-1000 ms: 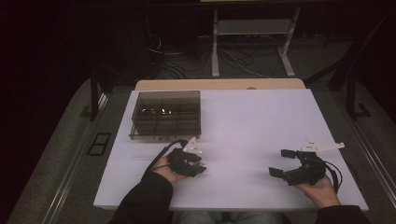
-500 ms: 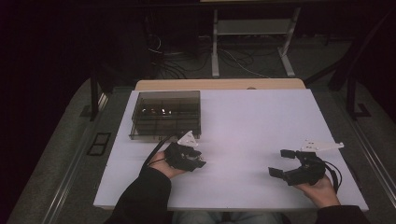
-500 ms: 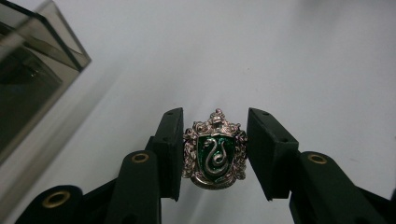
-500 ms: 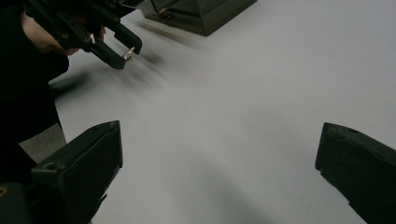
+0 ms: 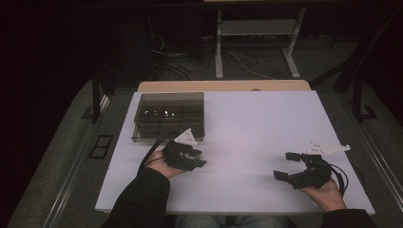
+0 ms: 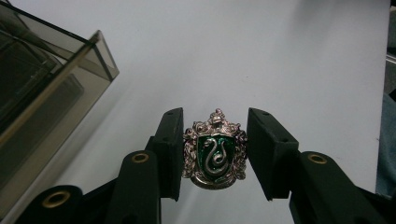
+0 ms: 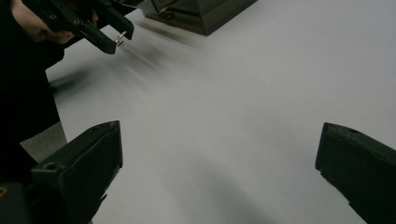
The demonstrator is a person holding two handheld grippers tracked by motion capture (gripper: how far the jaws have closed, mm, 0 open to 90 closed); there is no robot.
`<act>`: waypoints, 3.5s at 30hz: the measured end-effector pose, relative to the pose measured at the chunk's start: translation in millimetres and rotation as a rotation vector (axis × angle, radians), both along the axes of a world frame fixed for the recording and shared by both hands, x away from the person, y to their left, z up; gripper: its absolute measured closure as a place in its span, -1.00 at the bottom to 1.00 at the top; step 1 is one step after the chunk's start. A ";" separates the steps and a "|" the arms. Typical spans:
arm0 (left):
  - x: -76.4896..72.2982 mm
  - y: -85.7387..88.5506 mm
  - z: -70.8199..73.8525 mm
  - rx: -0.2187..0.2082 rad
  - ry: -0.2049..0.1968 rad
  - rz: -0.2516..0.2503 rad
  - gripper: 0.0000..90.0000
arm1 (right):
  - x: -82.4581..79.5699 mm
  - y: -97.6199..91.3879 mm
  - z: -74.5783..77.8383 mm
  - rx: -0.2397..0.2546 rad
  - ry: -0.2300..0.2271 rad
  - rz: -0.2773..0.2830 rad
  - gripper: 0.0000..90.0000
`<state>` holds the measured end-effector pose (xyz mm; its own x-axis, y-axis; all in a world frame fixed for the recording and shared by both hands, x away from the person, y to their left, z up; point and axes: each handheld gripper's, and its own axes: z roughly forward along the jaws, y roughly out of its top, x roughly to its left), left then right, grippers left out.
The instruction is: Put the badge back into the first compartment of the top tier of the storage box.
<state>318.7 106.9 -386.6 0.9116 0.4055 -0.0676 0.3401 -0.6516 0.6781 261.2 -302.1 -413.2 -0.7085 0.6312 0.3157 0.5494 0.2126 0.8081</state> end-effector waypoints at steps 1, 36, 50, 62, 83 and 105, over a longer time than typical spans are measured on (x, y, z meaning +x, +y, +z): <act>0.4 1.1 1.3 -0.003 0.002 -0.001 0.27 | 0.0 -0.1 0.0 0.000 0.000 0.000 -0.99; 6.3 35.3 47.4 -0.059 -0.022 0.034 0.27 | 0.2 -0.3 0.0 -0.001 0.000 0.000 -0.99; 7.6 51.1 66.2 -0.075 -0.057 0.062 0.27 | -0.2 -1.7 0.3 0.000 0.000 -0.007 -0.99; 8.6 66.2 71.2 -0.083 -0.058 0.095 0.27 | 0.3 -2.6 -0.1 -0.003 -0.003 -0.001 -0.99; 12.5 96.3 76.6 -0.104 -0.062 0.169 0.27 | 0.6 -3.9 0.5 0.002 0.006 -0.017 -0.99; 25.4 129.8 85.5 -0.127 -0.072 0.267 0.27 | 1.2 -6.1 0.6 0.007 0.006 -0.022 -0.99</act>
<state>344.1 236.7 -301.1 0.7783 0.6237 -0.0727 0.4362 -0.4537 0.7771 262.5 -308.3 -412.6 -0.6924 0.6446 0.3243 0.5588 0.1947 0.8061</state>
